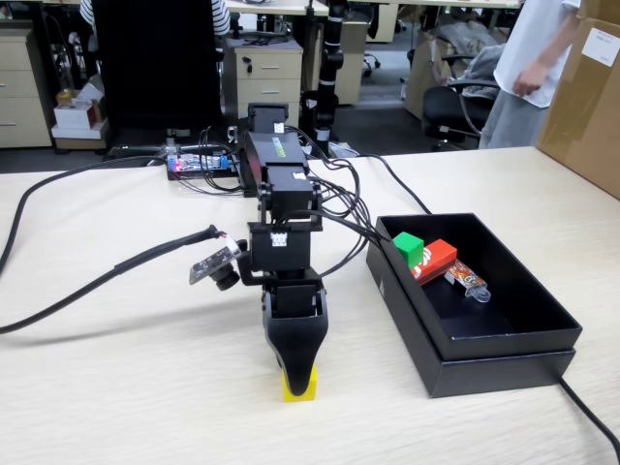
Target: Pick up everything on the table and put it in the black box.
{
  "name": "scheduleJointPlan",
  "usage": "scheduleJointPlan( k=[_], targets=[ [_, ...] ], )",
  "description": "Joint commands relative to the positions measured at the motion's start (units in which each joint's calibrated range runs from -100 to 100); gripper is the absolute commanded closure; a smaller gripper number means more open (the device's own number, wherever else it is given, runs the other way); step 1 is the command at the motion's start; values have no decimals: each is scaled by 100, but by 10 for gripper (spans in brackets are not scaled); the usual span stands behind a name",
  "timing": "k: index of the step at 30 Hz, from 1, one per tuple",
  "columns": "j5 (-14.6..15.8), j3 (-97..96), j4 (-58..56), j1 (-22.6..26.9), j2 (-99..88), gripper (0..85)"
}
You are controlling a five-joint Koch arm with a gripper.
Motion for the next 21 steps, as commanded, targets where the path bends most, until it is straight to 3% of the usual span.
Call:
scheduleJointPlan(
  k=[1, 5, 14, 21],
  targets=[
    [-78, 193, 143, 20, -73, 593],
    [-78, 157, 134, 5, -73, 717],
    [-20, 93, -488, 29, -681, 717],
    [88, -269, -1239, 142, -2264, 717]
  ],
)
